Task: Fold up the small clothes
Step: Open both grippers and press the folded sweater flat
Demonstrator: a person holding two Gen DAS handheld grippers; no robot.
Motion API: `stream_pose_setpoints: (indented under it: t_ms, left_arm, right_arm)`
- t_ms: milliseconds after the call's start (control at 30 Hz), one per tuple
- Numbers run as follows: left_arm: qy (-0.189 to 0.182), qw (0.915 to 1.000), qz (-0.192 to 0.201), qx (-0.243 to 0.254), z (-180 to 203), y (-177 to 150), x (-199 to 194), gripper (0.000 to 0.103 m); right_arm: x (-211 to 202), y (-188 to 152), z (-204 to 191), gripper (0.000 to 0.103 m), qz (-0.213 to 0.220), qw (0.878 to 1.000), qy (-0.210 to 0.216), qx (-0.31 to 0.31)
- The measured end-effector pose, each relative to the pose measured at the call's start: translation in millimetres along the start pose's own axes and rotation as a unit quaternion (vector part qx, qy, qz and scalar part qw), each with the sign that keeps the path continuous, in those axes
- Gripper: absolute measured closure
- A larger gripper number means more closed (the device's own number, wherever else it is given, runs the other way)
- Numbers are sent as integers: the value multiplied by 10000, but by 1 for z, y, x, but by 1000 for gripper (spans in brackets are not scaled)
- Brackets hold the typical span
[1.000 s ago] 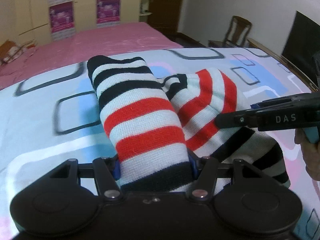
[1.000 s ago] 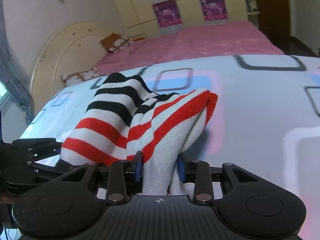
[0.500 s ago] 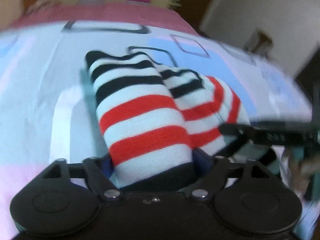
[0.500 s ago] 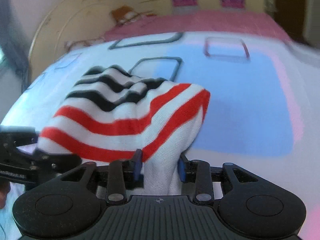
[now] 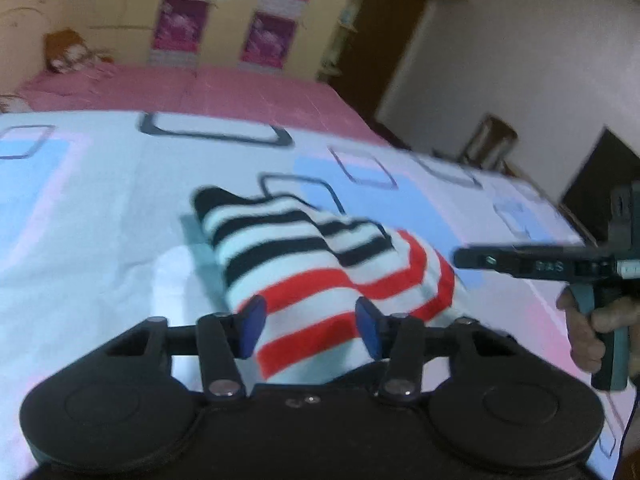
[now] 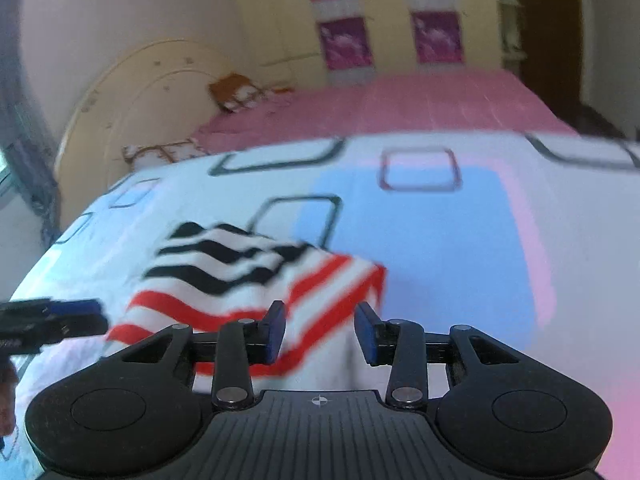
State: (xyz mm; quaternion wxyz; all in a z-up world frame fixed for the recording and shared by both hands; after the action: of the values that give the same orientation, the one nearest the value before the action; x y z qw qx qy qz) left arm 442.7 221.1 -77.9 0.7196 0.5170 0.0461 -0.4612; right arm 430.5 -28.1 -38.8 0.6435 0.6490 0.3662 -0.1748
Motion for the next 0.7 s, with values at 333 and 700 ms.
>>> stream_pose_setpoints:
  t_ms: [333,700]
  left_arm:
    - [209,9985,-444,257,10,-12,35,59]
    - [408,9978,-190,484,28,-14,16,65]
  right_arm:
    - [61,-16,-5,103,-616,9961,-523,-358]
    - [-16,-31,-31,103,-7,9969,-56,-782]
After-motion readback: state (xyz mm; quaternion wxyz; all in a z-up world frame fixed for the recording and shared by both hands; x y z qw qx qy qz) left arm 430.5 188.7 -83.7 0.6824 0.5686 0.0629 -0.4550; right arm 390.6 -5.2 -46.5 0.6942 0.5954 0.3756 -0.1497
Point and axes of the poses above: each gripper's, at about its wrist camera, not at the fingertips, and x roughly the way its jaws point, z to its right, y to its top, the point moved 1 cm from there along x, roughly the way its jaws point, and after that the axes turned 15 degrees about -y, right-handed, at the moved point
